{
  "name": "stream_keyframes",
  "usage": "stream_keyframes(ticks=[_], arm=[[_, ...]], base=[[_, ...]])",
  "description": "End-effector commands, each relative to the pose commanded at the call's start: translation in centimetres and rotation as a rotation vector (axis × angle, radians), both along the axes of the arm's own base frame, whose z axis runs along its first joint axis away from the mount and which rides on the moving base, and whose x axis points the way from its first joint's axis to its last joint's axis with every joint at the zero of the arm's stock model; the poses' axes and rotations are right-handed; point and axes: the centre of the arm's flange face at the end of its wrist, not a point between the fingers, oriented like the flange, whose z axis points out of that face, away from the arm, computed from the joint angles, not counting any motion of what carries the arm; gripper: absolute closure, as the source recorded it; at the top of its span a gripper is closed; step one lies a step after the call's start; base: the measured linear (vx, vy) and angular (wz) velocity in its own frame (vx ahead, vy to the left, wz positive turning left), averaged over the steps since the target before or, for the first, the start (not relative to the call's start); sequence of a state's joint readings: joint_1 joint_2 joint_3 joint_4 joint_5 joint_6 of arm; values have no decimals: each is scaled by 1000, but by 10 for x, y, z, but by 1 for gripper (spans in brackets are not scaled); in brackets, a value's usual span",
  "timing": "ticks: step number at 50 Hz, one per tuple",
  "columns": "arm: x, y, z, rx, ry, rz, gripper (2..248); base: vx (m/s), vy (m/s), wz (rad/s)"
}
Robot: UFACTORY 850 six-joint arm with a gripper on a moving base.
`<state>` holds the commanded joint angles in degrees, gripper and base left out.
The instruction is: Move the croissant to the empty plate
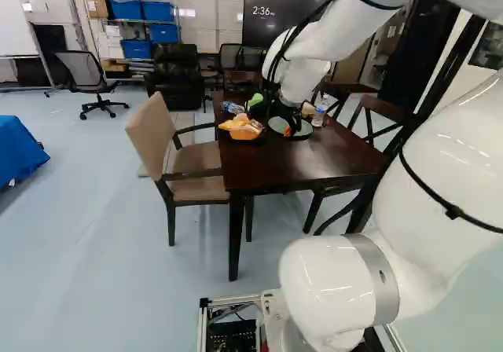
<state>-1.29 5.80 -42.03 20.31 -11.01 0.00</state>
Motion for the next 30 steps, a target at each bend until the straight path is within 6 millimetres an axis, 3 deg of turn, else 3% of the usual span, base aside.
stream_keyframes(ticks=[30], arm=[[-23, -4, -32, -94, -100, 6, 3]], base=[[0, 0, 0]])
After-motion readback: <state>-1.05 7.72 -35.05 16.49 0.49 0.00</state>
